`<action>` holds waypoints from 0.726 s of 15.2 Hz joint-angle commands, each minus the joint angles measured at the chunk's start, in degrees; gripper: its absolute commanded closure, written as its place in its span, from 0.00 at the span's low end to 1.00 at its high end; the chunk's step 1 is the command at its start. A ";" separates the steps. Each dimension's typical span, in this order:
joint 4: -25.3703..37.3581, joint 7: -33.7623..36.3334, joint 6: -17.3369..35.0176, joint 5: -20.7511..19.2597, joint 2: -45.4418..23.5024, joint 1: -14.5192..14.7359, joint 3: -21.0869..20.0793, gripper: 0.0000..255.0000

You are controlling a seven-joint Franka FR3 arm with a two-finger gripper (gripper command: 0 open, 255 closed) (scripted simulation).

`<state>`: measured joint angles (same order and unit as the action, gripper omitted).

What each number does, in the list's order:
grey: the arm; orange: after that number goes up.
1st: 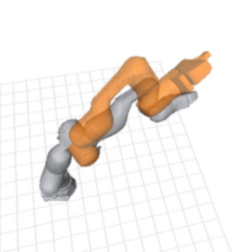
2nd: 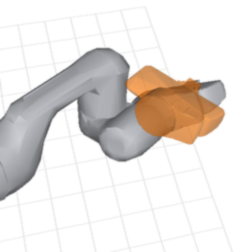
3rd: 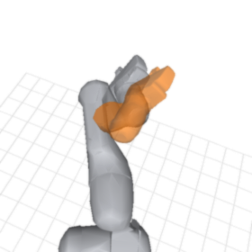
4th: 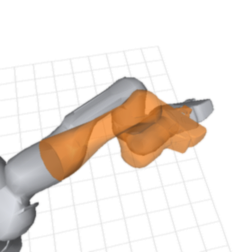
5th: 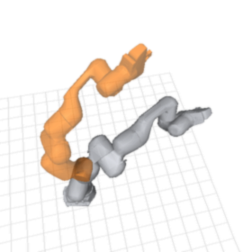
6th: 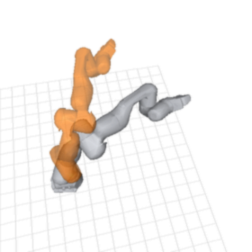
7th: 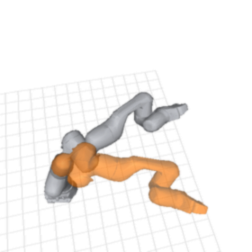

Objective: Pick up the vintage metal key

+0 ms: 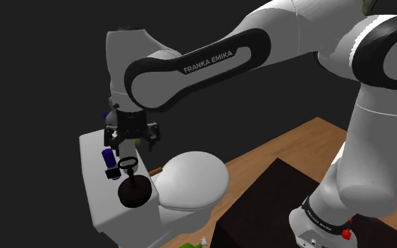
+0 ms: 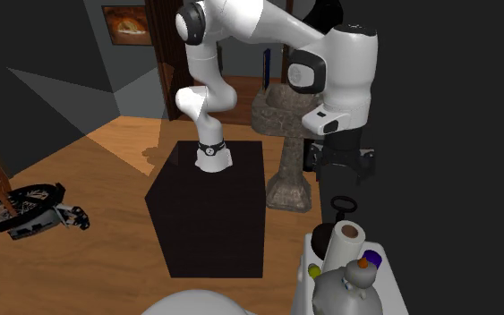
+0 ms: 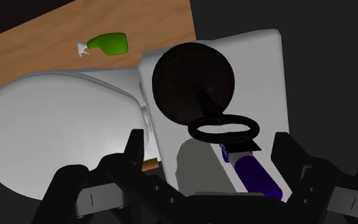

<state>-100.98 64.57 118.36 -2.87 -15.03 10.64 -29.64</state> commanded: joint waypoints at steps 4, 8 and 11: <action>4.17 3.34 1.99 -3.12 -5.64 2.09 0.93 0.00; 2.45 3.58 4.65 -3.72 -6.70 2.25 1.22 0.00; 2.23 3.62 5.03 -3.82 -6.86 2.28 1.27 0.00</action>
<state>-98.67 68.16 123.22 -6.63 -21.82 12.90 -28.38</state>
